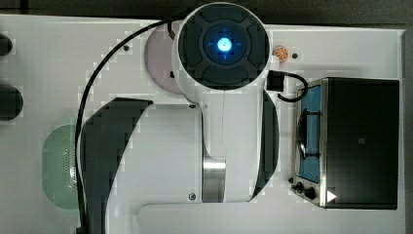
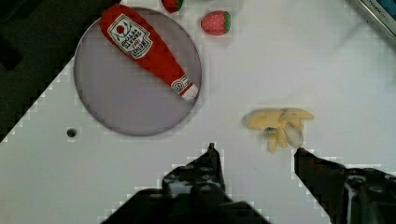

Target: Pick Banana and place it in mug.

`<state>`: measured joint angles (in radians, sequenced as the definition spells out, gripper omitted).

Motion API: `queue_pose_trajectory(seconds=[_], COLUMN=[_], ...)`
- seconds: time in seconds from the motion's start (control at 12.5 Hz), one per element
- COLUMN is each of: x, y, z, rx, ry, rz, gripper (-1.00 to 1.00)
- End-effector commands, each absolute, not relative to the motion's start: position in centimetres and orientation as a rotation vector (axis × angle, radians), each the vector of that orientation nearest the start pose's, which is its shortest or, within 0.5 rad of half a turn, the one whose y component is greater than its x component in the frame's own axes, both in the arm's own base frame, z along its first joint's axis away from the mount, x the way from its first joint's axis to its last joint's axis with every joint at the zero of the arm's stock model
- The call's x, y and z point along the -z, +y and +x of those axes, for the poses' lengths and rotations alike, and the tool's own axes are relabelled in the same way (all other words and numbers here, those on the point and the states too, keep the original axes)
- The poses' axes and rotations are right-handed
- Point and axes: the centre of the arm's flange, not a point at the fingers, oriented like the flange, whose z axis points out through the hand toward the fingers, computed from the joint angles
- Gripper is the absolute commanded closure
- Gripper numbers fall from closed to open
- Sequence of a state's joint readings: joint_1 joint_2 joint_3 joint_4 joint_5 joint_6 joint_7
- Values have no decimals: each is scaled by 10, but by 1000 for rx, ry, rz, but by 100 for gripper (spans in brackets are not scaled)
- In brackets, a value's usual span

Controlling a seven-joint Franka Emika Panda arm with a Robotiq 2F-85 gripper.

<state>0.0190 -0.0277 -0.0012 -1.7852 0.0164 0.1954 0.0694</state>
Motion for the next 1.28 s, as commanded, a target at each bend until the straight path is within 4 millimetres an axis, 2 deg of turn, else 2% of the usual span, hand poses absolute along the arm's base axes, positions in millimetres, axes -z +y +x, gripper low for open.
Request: queue_pose_trajectory(seconds=[0.08,0.24,0.4,0.56,0.64,0.88,1.28], x=[-615,-613,-597,-565,-544,-470,-349], y=[-25,-25,-25,-23,-23,-22,-24], z=[445,445,448,456,460,473,482], rx=[-8,-12,-47,-58,-58,-35,-89], ry=[1407,1407,1410,1399,1362,1098,522], rz=[-2825,-2826,-2836,-2845,-2863,-2966,-3121], gripper=[-59,-99,-100,-100,-100,-100,-100])
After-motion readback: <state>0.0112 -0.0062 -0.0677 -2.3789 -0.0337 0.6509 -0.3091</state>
